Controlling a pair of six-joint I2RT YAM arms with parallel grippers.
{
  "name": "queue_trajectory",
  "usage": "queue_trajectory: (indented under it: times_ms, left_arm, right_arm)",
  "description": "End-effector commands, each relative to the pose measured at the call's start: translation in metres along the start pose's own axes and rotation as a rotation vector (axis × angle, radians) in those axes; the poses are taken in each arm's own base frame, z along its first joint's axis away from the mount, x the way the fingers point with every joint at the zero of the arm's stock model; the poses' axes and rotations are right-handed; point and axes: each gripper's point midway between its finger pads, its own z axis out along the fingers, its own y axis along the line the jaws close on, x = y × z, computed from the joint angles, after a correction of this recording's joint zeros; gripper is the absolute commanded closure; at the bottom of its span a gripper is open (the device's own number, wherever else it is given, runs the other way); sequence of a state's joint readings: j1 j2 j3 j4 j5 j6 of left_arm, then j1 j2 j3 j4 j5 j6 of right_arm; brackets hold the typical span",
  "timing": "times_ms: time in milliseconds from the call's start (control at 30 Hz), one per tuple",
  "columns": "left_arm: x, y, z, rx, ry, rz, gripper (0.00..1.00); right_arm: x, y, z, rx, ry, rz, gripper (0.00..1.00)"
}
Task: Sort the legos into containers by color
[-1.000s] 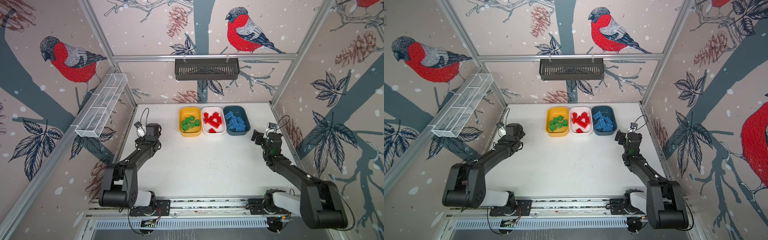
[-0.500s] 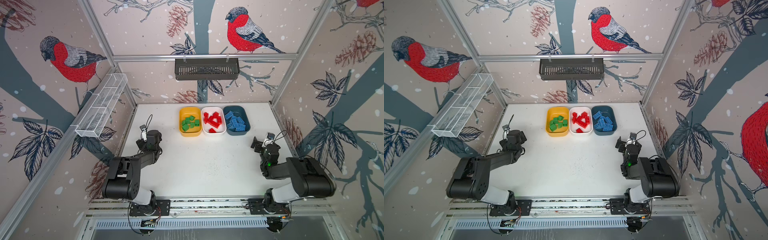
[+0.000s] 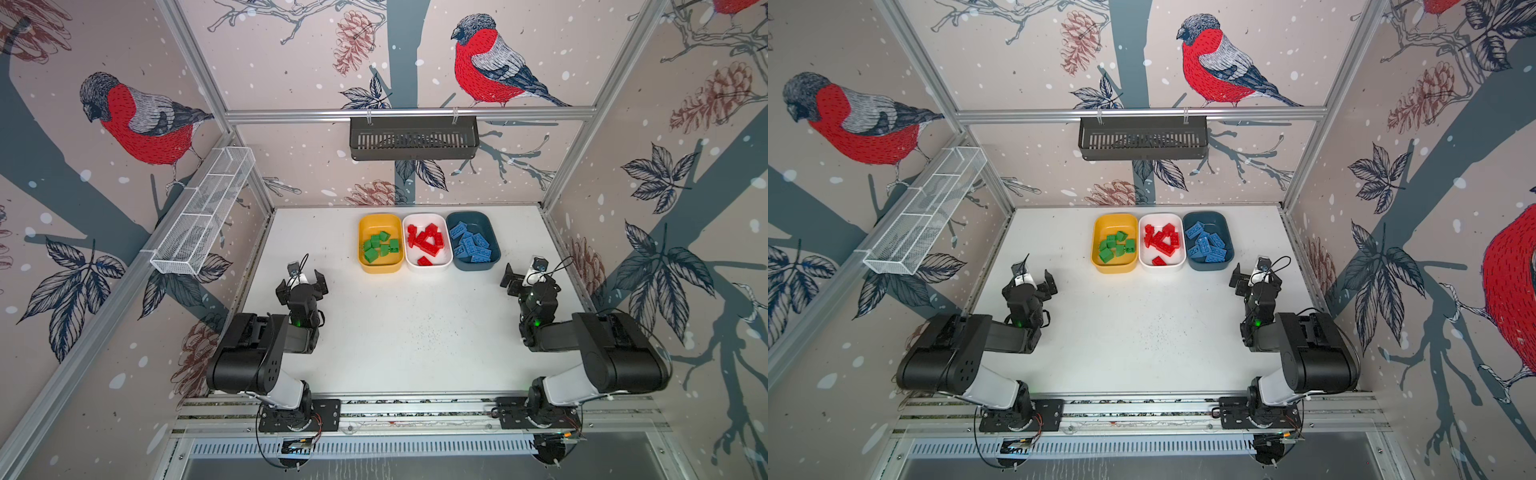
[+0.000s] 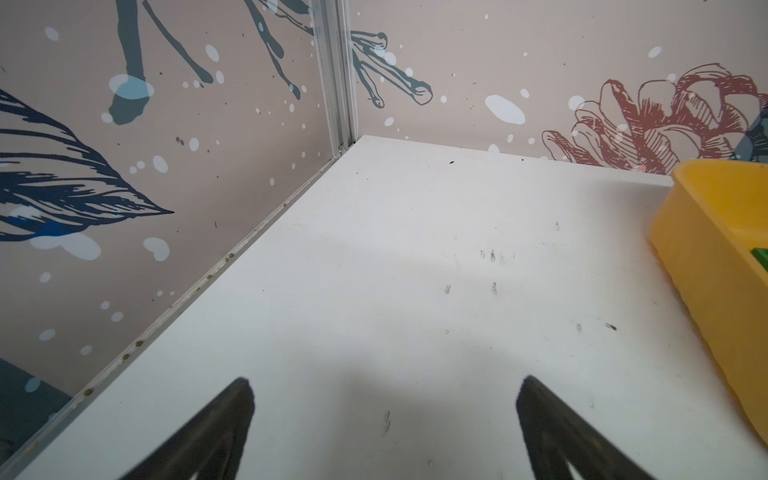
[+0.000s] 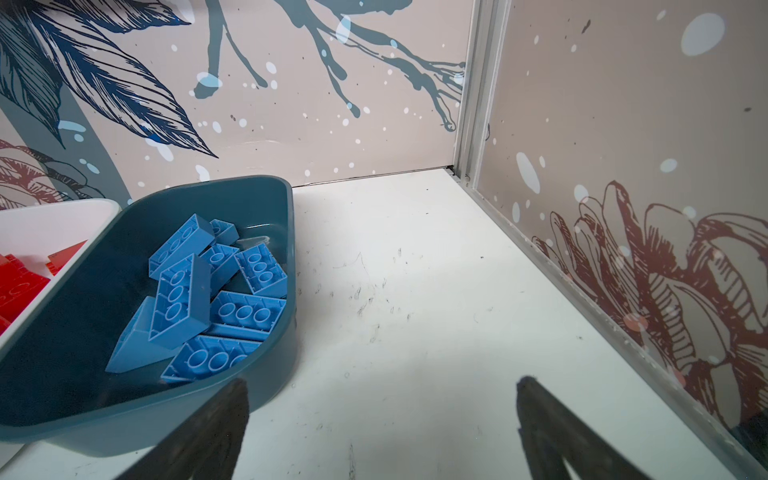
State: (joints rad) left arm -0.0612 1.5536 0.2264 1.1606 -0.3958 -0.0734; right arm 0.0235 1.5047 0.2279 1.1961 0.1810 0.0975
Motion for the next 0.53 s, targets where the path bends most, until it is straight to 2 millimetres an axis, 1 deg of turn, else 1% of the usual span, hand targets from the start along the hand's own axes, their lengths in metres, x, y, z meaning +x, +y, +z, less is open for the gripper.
queue_trajectory:
  times_ms: [0,67,133,200,267,500]
  left_arm:
    - [-0.0327,-0.0096,-0.0019,0.049,-0.12,-0.023,0.01]
    - [-0.0337,-0.0086,-0.0013,0.042,-0.12,-0.031,0.01]
    - [-0.0376,-0.0086,-0.0053,0.051,-0.165,-0.024,0.01]
    - [-0.0348,-0.0076,-0.0041,0.041,-0.143,-0.028,0.01]
    - [-0.0361,-0.0079,-0.0049,0.043,-0.154,-0.026,0.01]
    - [-0.0369,-0.0077,-0.0055,0.043,-0.16,-0.026,0.01]
  right_arm:
    - [-0.0044,-0.0009,0.0005,0.008,-0.012,-0.008,0.0]
    - [-0.0042,-0.0011,0.0004,0.009,-0.013,-0.008,0.0]
    - [-0.0042,-0.001,0.0009,0.009,-0.012,-0.008,0.0]
    - [-0.0037,-0.0013,0.0019,0.01,-0.009,-0.008,0.0]
    - [-0.003,-0.0008,0.0038,0.007,-0.003,-0.008,0.0]
    - [-0.0045,-0.0008,0.001,0.006,-0.012,-0.009,0.01]
